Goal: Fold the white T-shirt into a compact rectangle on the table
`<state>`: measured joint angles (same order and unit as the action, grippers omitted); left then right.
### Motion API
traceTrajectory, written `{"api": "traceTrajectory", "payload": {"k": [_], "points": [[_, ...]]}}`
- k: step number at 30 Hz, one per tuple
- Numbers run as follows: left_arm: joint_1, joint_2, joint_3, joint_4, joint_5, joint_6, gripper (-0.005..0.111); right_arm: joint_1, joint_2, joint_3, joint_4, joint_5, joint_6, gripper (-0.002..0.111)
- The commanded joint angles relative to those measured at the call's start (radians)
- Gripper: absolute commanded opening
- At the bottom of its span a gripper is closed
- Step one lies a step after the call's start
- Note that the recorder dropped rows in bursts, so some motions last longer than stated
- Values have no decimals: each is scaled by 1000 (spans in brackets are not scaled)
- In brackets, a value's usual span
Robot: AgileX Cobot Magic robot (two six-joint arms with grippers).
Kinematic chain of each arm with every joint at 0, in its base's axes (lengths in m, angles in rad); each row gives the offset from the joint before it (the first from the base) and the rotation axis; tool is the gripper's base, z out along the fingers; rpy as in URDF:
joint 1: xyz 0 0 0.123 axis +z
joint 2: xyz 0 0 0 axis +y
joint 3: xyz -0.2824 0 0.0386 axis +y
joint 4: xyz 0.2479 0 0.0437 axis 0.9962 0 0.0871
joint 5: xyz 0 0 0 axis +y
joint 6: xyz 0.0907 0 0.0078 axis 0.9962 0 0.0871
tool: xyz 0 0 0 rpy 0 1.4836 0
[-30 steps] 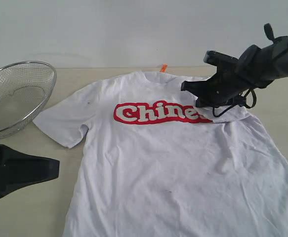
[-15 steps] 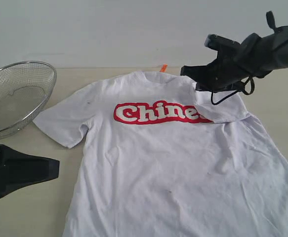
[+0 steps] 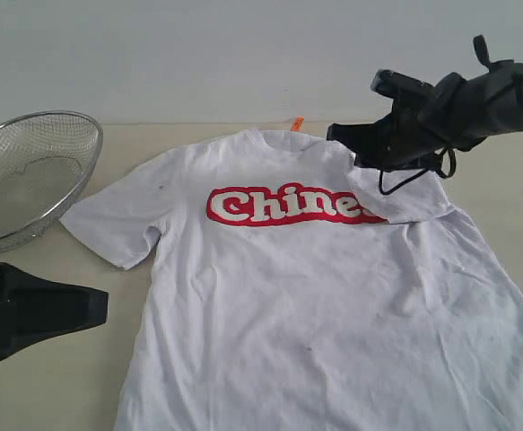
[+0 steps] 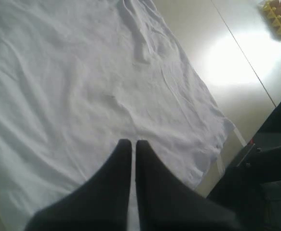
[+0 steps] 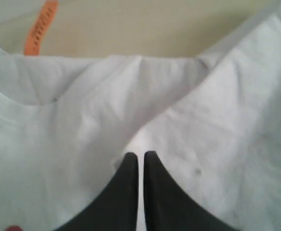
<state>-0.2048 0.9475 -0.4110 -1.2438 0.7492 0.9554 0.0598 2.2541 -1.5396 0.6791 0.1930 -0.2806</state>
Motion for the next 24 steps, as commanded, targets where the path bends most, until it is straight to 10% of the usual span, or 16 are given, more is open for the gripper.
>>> {"api": "traceTrajectory", "payload": {"k": [1, 24], "points": [[-5, 7, -2, 7, 3, 2, 4, 1, -3, -67, 3, 12, -6, 0], [-5, 7, -2, 0, 4, 2, 4, -12, -127, -128, -5, 142, 7, 0]]}}
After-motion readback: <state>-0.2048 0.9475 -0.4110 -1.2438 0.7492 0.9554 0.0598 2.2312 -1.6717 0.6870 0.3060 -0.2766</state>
